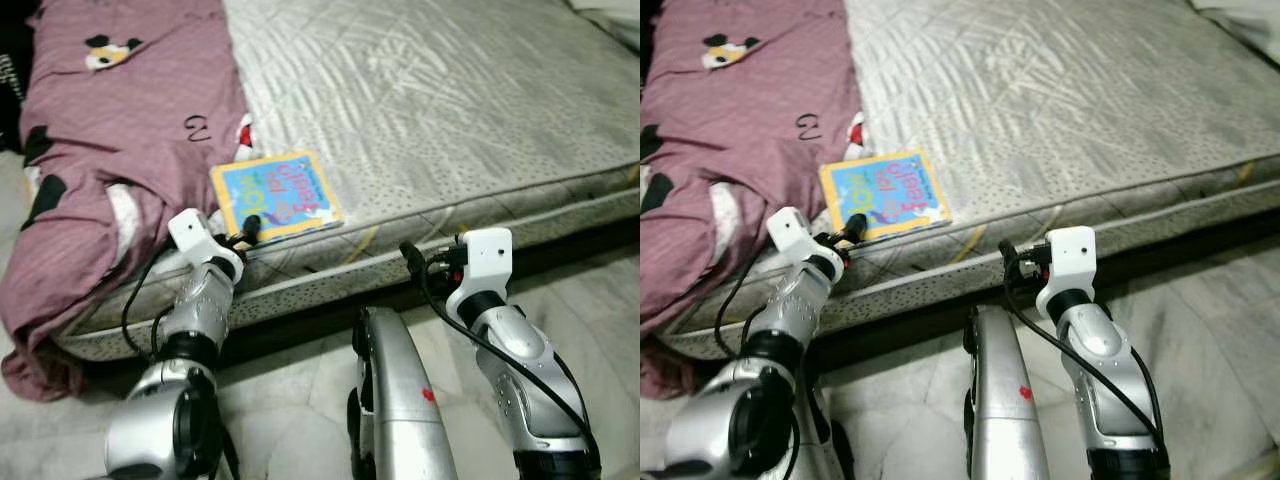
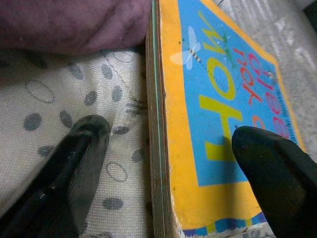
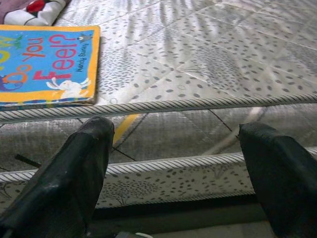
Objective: Clean up the room
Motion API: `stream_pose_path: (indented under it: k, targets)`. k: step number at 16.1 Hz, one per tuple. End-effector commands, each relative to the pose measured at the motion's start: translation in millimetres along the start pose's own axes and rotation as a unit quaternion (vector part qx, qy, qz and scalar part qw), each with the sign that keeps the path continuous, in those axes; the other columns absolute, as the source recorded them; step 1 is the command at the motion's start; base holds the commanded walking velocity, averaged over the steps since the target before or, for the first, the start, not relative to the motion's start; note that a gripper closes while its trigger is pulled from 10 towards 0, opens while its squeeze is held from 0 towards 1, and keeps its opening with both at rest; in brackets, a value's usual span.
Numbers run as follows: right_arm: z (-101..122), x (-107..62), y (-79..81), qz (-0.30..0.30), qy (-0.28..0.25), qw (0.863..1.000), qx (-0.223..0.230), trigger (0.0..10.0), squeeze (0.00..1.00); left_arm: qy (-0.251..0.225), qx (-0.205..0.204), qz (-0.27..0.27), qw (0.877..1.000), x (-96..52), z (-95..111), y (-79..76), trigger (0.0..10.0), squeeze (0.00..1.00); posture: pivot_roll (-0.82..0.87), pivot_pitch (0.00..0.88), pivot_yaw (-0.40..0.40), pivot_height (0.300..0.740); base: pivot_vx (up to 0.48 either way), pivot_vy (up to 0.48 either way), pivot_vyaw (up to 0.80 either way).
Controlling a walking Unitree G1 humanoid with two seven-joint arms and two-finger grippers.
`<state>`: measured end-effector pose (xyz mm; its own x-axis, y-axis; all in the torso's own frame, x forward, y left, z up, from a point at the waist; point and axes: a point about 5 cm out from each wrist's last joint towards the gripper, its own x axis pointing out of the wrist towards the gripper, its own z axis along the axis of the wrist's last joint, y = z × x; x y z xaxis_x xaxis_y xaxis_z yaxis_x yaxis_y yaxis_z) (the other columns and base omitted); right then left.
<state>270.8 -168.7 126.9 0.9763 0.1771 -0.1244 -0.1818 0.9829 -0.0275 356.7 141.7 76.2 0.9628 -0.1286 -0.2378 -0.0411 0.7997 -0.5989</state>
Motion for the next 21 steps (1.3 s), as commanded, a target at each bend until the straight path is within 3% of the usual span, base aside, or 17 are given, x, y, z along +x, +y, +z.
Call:
stream_pose_path:
  k: [1, 6, 10, 12, 17, 20, 21]
  targets:
    - [6, -1.9, -2.9, -0.007, -0.010, 1.000, -0.006, 10.0, 0.00, 0.070, -0.028, -0.022, 0.997, -1.2, -29, -7.2, 10.0, 0.00, -0.33, 0.173, -0.056, 0.462, 0.000, 0.000, 0.00]
    - [7, -1.7, -2.9, -0.007, -0.011, 1.000, -0.009, 10.0, 0.00, 0.095, -0.027, -0.040, 0.994, 0.3, -32, -10.9, 10.0, 0.00, -0.33, 0.172, -0.058, 0.462, 0.000, 0.000, 0.00]
    - [7, -1.7, -2.0, -0.005, -0.012, 1.000, -0.010, 10.0, 0.00, 0.131, -0.014, -0.084, 0.988, 3.0, -38, -26.6, 10.0, 0.00, -0.34, 0.167, -0.056, 0.462, 0.000, 0.000, 0.00]
    - [7, -1.6, -1.6, -0.003, -0.011, 1.000, -0.011, 10.0, 0.00, 0.132, 0.000, -0.108, 0.985, 5.1, -38, -37.2, 10.0, 0.00, -0.34, 0.165, -0.056, 0.462, 0.000, 0.000, 0.00]
    - [7, -0.2, 0.4, 0.000, -0.012, 1.000, -0.011, 10.0, 0.00, 0.133, 0.010, -0.121, 0.984, 5.8, -37, -40.3, 10.0, 0.00, -0.33, 0.156, -0.054, 0.462, 0.000, 0.000, 0.00]
    - [7, 0.6, 1.2, 0.001, -0.013, 1.000, -0.009, 10.0, 0.00, 0.142, 0.044, -0.169, 0.974, 6.0, -38, -53.2, 10.0, 0.00, -0.33, 0.153, -0.051, 0.462, 0.000, 0.000, 0.00]
    - [7, 0.8, 1.7, 0.002, -0.013, 1.000, -0.009, 10.0, 0.00, 0.145, 0.073, -0.189, 0.969, 5.8, -40, -59.3, 10.0, 0.00, -0.33, 0.153, -0.051, 0.462, 0.000, 0.000, 0.00]
